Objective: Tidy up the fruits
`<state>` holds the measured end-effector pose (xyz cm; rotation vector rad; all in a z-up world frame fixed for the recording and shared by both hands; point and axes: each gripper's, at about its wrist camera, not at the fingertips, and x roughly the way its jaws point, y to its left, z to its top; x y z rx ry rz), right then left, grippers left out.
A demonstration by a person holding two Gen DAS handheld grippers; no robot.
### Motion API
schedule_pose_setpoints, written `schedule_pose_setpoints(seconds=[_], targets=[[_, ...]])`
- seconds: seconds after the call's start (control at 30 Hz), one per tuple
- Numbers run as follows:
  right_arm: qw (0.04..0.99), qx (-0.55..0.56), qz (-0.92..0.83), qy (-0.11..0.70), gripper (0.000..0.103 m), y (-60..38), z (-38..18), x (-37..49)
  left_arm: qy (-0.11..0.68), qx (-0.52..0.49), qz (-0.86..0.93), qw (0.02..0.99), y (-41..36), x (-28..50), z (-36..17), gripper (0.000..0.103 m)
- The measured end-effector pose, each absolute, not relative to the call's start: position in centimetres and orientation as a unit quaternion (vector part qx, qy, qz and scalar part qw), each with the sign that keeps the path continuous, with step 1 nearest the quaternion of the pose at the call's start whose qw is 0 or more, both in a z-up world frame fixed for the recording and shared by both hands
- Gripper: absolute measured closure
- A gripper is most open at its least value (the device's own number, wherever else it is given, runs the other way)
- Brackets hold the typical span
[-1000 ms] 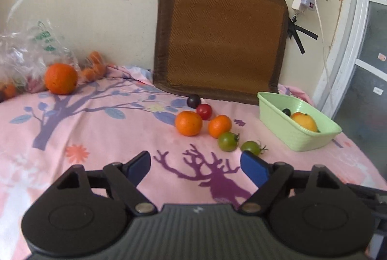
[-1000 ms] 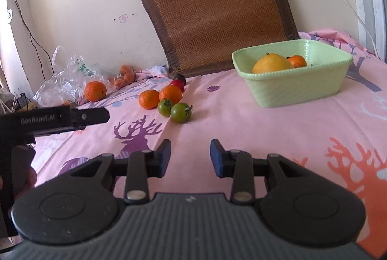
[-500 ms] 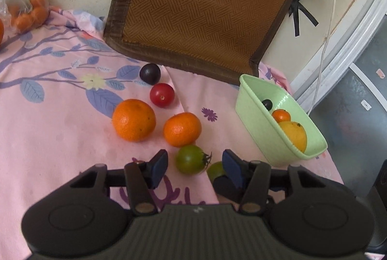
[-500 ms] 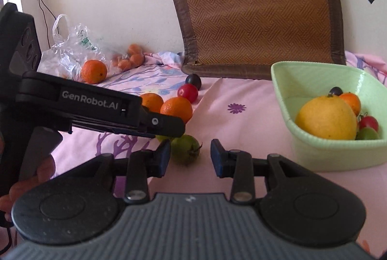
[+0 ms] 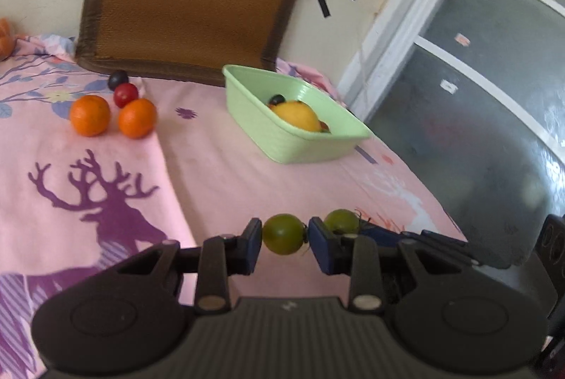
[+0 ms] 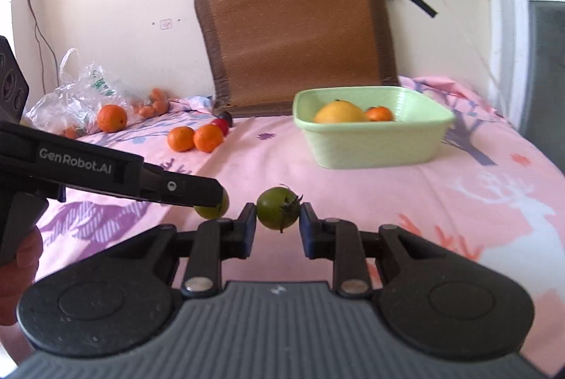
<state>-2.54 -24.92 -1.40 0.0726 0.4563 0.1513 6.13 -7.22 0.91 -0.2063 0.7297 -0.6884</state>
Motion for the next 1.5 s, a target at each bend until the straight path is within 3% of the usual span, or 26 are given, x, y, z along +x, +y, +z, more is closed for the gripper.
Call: schedule_pose_setpoints(seconds=[0.3,0.63,1.17,1.3,1.5], targets=[[0.970,0.050,0.041,0.233,0.072,-26.6,-3.1,-4.8,0.344,-0.035,-0.316,0.883,-10.5,2.7,-0.1,0.071],[0.973,0.050,0.040,0.221,0.072,-26.7,-3.3,-5.8,0.328,0.007,-0.298,0.896,-11.4,0.9,0.0,0.056],[0.976,0.044,0.038,0.210,0.071,-26.7,-3.4,-6.2,0.305,0.063,-0.292,0.904,-11.7,-1.5,-0.8,0.053],[0.977,0.046,0.036,0.205,0.057,-26.6,-3.6,-6.3,0.301,0.069,-0.284,0.908,-11.5,-1.8,-1.0,0.053],[0.978,0.041,0.036,0.200,0.057,-26.4,-3.5,-6.4,0.292,0.071,-0.278,0.912,-11.4,-1.7,-0.9,0.055]])
